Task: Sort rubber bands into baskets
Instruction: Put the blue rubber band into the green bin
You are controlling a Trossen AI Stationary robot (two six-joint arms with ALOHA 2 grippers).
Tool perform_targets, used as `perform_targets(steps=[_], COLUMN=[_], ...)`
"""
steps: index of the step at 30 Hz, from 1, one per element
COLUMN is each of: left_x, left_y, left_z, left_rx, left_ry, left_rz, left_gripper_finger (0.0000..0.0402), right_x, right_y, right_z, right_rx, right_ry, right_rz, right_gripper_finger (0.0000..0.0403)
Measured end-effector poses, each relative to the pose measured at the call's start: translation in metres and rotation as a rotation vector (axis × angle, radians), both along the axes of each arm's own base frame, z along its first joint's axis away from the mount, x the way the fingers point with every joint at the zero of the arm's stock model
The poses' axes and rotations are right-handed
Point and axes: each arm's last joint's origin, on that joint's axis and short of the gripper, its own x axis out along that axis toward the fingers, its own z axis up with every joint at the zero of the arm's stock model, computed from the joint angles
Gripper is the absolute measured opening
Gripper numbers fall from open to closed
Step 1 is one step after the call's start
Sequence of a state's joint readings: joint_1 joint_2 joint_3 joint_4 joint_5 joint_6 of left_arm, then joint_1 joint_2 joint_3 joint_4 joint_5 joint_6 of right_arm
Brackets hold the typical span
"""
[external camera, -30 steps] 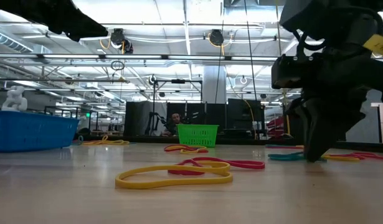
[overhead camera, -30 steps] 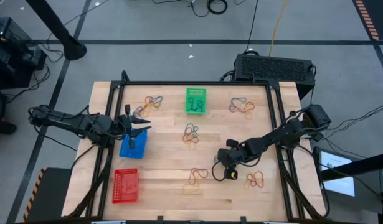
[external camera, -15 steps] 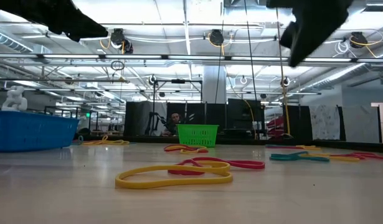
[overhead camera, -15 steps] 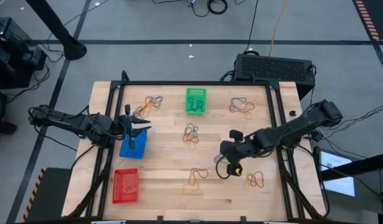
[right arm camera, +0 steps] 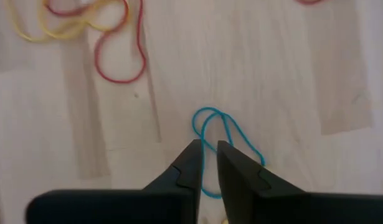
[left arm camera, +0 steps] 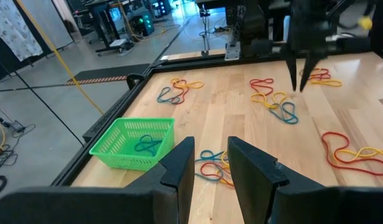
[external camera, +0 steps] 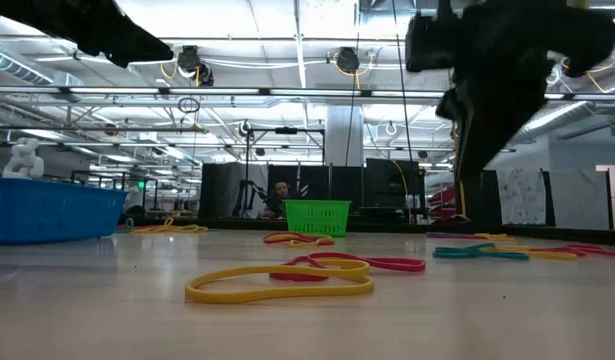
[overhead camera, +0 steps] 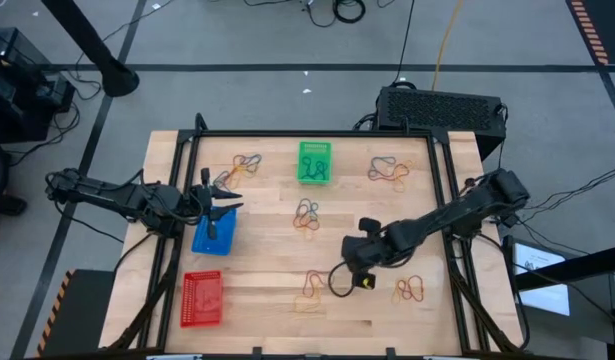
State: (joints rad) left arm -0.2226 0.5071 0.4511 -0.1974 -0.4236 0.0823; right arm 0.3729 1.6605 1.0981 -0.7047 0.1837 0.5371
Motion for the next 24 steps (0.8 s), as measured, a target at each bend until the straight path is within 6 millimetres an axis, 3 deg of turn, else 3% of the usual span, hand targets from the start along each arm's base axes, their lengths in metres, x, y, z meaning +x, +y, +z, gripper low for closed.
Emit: perform_targets(steps=[7,15,19,24], left_x=[0.001,0.003,0.003,0.004], left_y=[0.0,-0.001,-0.001,-0.001], left_z=[-0.001,-0.002,-0.002,-0.003], left_rx=[0.0,0.001,0.002,0.004], left_ry=[0.005,0.016,0.018,0.026], left_rz=[0.0,0.0,0.001,0.0], left_gripper_finger=[0.0105,0.0105,0.0105,0.0105], right_x=[0.009,0.011,0.008,0.003], right_y=[0.004,0.003,-0.002,-0.008], right_z=[-0.041,-0.054,-0.058,-0.07], right_rx=[-0.024,-0.03,-0.047,0.001], right_ry=[0.13,0.18,0.178,0.19], right_rz=[-0.029,-0.033,-0.075,-0.093], right_gripper_finger=[0.0111,0.016,0.0148,0.0061])
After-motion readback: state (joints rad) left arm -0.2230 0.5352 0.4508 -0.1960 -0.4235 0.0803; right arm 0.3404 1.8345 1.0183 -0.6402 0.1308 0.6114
